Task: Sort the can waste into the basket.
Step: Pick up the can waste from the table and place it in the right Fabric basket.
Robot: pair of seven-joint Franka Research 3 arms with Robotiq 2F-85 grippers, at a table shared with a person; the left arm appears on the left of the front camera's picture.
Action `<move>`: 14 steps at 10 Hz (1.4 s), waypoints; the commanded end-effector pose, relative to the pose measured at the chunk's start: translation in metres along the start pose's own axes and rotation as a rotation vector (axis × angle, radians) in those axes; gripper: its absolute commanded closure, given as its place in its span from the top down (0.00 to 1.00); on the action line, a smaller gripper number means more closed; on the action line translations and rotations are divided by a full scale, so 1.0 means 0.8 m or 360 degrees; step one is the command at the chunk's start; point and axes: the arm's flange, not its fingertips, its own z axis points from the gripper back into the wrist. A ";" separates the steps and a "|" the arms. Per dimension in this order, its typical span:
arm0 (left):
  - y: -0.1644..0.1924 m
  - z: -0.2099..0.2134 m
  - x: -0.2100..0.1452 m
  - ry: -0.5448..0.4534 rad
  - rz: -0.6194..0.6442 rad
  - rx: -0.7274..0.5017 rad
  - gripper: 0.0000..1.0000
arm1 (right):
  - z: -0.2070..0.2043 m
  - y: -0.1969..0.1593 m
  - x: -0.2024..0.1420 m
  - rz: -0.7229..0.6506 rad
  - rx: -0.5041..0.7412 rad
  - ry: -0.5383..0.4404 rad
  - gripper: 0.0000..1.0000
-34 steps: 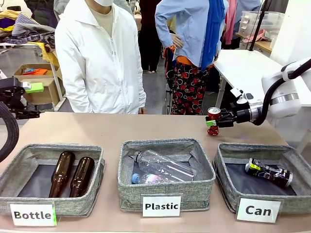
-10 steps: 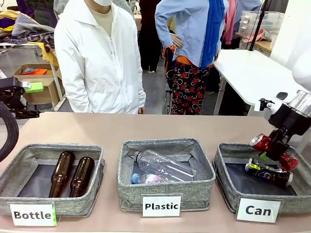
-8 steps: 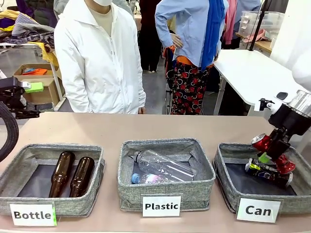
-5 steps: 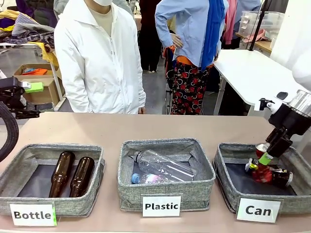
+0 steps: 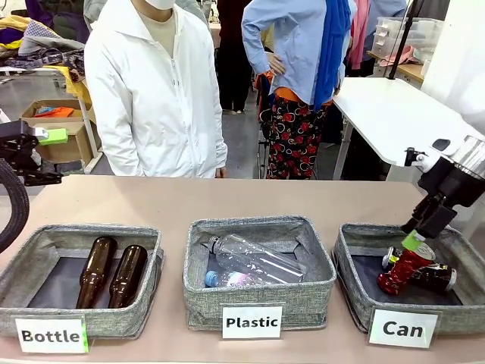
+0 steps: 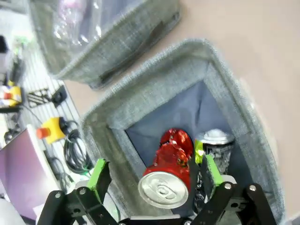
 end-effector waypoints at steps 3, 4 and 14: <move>-0.005 -0.001 0.001 -0.0024 0.0016 0.0001 1.00 | 0.054 -0.006 0.021 0.0155 0.0664 -0.0923 1.00; -0.005 -0.001 0.001 -0.0024 0.0016 0.0001 1.00 | 0.055 -0.016 0.034 0.0032 0.0759 -0.1265 1.00; -0.005 -0.001 0.001 -0.0024 0.0016 0.0001 1.00 | 0.044 -0.031 0.045 -0.0189 0.1001 -0.1385 1.00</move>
